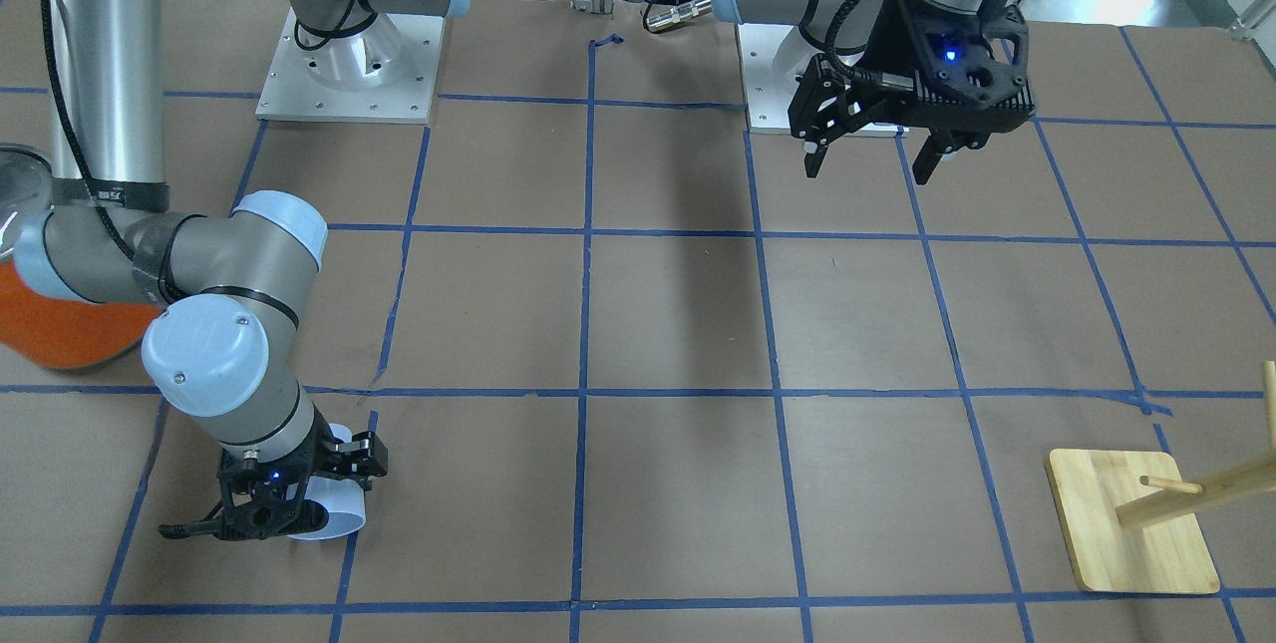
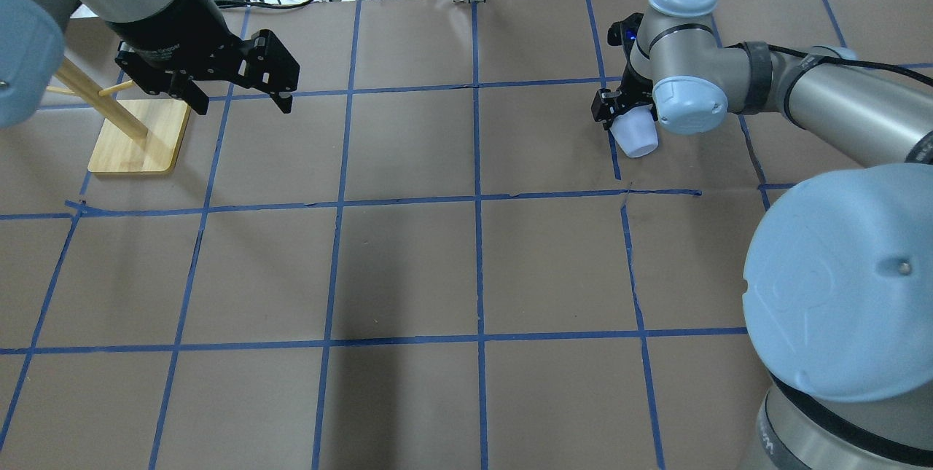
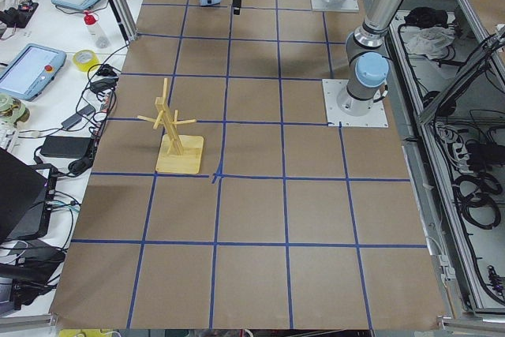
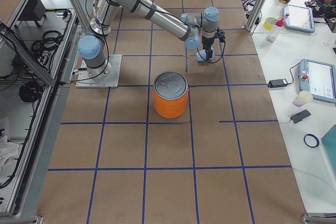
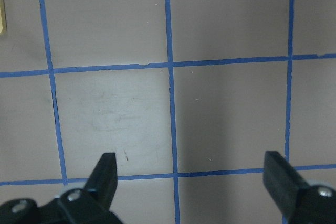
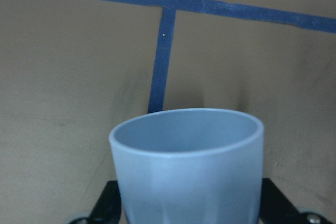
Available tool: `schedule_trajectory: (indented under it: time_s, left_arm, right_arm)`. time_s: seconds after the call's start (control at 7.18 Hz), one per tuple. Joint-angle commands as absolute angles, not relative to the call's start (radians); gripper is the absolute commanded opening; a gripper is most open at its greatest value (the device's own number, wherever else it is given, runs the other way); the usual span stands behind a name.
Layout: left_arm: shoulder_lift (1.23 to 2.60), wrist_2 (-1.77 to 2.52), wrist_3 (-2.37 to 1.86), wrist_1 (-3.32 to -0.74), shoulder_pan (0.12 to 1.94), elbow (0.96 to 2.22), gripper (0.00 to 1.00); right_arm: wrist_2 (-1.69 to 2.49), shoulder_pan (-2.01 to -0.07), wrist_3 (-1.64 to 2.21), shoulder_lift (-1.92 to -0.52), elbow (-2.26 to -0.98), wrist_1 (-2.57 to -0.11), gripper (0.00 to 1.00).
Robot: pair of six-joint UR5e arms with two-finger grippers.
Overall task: Flip cup
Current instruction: 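Lower the right gripper onto the pale blue cup and grasp it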
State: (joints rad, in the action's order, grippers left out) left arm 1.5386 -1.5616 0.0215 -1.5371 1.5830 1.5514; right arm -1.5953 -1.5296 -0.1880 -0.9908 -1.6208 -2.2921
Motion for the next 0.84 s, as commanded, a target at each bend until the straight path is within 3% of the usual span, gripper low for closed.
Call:
schedule_trajectory:
  time_s: [0.0, 0.14, 0.7]
  left_arm:
    - [1.539, -1.562, 0.021, -1.537, 1.583, 1.552, 1.00]
    - [1.539, -1.562, 0.021, -1.537, 1.582, 1.552, 1.00]
    - [1.539, -1.562, 0.021, -1.536, 1.583, 1.552, 1.00]
  right_arm:
    - [-1.595, -1.528, -0.218, -0.989, -1.621, -2.295, 0.67]
    - [-1.594, -1.528, -0.219, -0.995, -1.614, -2.293, 0.55]
    - [-1.543, -1.584, -0.698, -1.023, -1.572, -2.305, 0.55]
